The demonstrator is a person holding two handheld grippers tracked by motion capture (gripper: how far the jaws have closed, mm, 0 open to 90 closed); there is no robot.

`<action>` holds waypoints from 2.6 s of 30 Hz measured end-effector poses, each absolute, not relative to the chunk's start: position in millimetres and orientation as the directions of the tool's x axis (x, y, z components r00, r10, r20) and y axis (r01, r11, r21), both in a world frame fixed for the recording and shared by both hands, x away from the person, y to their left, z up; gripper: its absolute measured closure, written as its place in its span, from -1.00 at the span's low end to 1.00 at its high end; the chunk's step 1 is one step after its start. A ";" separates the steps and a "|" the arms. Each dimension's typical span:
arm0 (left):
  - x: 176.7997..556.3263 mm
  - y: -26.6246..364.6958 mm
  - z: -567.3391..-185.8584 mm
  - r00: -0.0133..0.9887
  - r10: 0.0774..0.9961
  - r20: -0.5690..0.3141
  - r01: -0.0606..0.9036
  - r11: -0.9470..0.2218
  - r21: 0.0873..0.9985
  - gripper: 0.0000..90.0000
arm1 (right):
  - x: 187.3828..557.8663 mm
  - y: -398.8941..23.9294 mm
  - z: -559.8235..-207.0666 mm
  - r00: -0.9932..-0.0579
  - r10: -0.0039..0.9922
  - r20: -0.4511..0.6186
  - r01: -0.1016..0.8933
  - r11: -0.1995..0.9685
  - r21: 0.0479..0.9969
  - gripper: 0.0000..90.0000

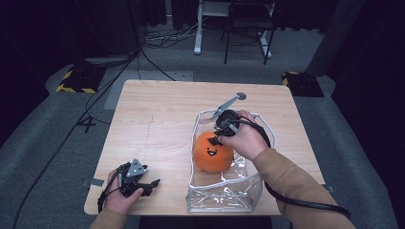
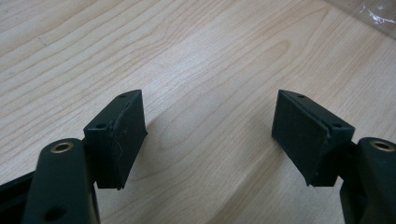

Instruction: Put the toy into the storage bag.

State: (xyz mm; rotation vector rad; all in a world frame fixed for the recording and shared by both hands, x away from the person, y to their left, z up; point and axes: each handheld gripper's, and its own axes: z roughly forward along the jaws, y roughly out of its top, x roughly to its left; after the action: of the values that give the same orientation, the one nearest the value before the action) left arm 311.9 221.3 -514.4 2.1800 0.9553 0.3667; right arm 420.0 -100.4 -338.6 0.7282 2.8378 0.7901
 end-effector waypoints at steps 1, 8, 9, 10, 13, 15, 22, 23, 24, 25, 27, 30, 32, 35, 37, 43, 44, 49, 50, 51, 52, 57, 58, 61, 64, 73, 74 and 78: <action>311.9 221.3 -514.4 0.685 0.728 -0.025 0.524 -0.469 0.711 -0.42 | 420.1 -100.1 -339.2 -0.879 0.475 0.022 0.420 0.752 0.508 0.50; 311.8 221.3 -514.4 0.685 0.728 -0.024 0.523 -0.469 0.712 -0.42 | 421.6 -97.0 -346.4 -0.885 0.466 0.025 0.419 0.771 0.479 0.45; 311.9 221.4 -514.3 0.686 0.727 -0.025 0.524 -0.470 0.710 -0.42 | 422.0 -96.6 -347.7 -0.885 0.464 0.026 0.420 0.774 0.475 0.43; 311.9 221.3 -514.5 0.685 0.728 -0.025 0.524 -0.468 0.712 -0.42 | 422.6 -96.6 -348.9 -0.887 0.461 0.021 0.415 0.778 0.472 0.42; 311.9 221.3 -514.5 0.685 0.728 -0.025 0.524 -0.468 0.712 -0.42 | 423.3 -95.8 -352.4 -0.890 0.456 0.021 0.415 0.788 0.455 0.42; 311.9 221.3 -514.5 0.685 0.728 -0.025 0.524 -0.468 0.712 -0.42 | 423.3 -95.0 -355.0 -0.891 0.453 0.022 0.416 0.796 0.440 0.40; 311.8 221.3 -514.4 0.685 0.728 -0.024 0.523 -0.468 0.712 -0.42 | 424.6 -94.9 -362.7 -0.891 0.453 0.019 0.421 0.810 0.409 0.31; 311.8 221.3 -514.4 0.685 0.728 -0.024 0.523 -0.468 0.712 -0.42 | 424.6 -95.2 -362.8 -0.891 0.454 0.021 0.422 0.810 0.408 0.29; 311.9 221.3 -514.4 0.685 0.728 -0.025 0.524 -0.468 0.711 -0.42 | 424.5 -95.4 -363.0 -0.889 0.457 0.023 0.426 0.808 0.407 0.25; 311.9 221.3 -514.4 0.685 0.728 -0.025 0.524 -0.468 0.711 -0.42 | 424.5 -95.4 -363.0 -0.889 0.457 0.023 0.426 0.808 0.407 0.25; 311.8 221.2 -514.5 0.685 0.728 -0.025 0.524 -0.468 0.712 -0.42 | 424.1 -96.7 -361.9 -0.887 0.461 0.023 0.428 0.802 0.416 0.16; 311.8 221.3 -514.4 0.685 0.728 -0.025 0.524 -0.469 0.711 -0.42 | 422.8 -98.5 -358.9 -0.883 0.468 0.027 0.434 0.793 0.427 0.08; 311.8 221.3 -514.5 0.685 0.728 -0.024 0.523 -0.468 0.712 -0.42 | 422.0 -100.5 -356.4 -0.881 0.472 0.034 0.438 0.786 0.436 0.04; 311.9 221.3 -514.4 0.685 0.728 -0.025 0.524 -0.469 0.711 -0.42 | 421.6 -104.0 -352.8 -0.879 0.476 0.032 0.437 0.775 0.457 -0.04; 311.8 221.3 -514.4 0.685 0.728 -0.025 0.524 -0.469 0.711 -0.42 | 421.4 -105.2 -351.6 -0.878 0.478 0.031 0.436 0.772 0.462 -0.05; 311.9 221.4 -514.3 0.686 0.727 -0.025 0.524 -0.470 0.711 -0.42 | 417.4 -113.2 -340.5 -0.877 0.479 0.025 0.424 0.749 0.509 -0.06; 311.9 221.4 -514.3 0.686 0.727 -0.025 0.524 -0.470 0.711 -0.42 | 416.5 -114.8 -337.6 -0.878 0.479 0.023 0.420 0.745 0.518 -0.06; 311.9 221.3 -514.5 0.685 0.728 -0.025 0.524 -0.468 0.712 -0.42 | 412.5 -122.9 -324.3 -0.878 0.479 0.007 0.404 0.732 0.548 -0.06; 311.9 221.3 -514.5 0.685 0.728 -0.025 0.524 -0.468 0.712 -0.42 | 411.8 -124.3 -322.1 -0.877 0.481 0.003 0.402 0.729 0.553 -0.07; 311.9 221.3 -514.5 0.685 0.728 -0.024 0.523 -0.469 0.712 -0.42 | 410.8 -126.8 -318.4 -0.875 0.484 0.000 0.400 0.724 0.562 -0.06; 311.9 221.3 -514.5 0.685 0.728 -0.024 0.523 -0.469 0.712 -0.42 | 410.3 -128.5 -316.3 -0.875 0.485 -0.002 0.398 0.721 0.567 -0.06; 311.9 221.3 -514.5 0.685 0.728 -0.025 0.524 -0.468 0.712 -0.42 | 407.1 -140.4 -304.4 -0.866 0.500 -0.013 0.394 0.699 0.596 -0.05; 311.9 221.3 -514.5 0.685 0.728 -0.025 0.524 -0.468 0.712 -0.42 | 405.9 -143.6 -302.3 -0.864 0.503 -0.015 0.395 0.696 0.599 -0.04; 311.9 221.3 -514.5 0.685 0.728 -0.025 0.524 -0.468 0.711 -0.42 | 403.8 -149.0 -299.5 -0.860 0.509 -0.015 0.396 0.687 0.610 -0.04; 311.9 221.5 -514.3 0.686 0.727 -0.026 0.525 -0.470 0.709 -0.42 | 400.3 -160.4 -294.0 -0.851 0.525 -0.021 0.398 0.670 0.626 -0.05; 314.1 222.2 -513.9 0.692 0.722 -0.029 0.524 -0.474 0.707 -0.42 | 395.9 -186.9 -278.6 -0.818 0.575 -0.036 0.407 0.622 0.669 -0.14; 314.1 222.2 -513.9 0.692 0.722 -0.029 0.524 -0.474 0.707 -0.42 | 395.9 -186.9 -278.6 -0.818 0.575 -0.036 0.407 0.622 0.669 -0.14; 314.5 222.1 -514.2 0.691 0.723 -0.024 0.521 -0.474 0.710 -0.42 | 392.6 -209.1 -273.1 -0.790 0.612 -0.040 0.426 0.594 0.683 -0.17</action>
State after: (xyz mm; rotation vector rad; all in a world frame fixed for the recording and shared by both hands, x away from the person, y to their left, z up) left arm 314.5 222.1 -514.2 2.1845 0.9475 0.3638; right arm 392.6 -209.1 -273.1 0.8515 2.5534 0.9880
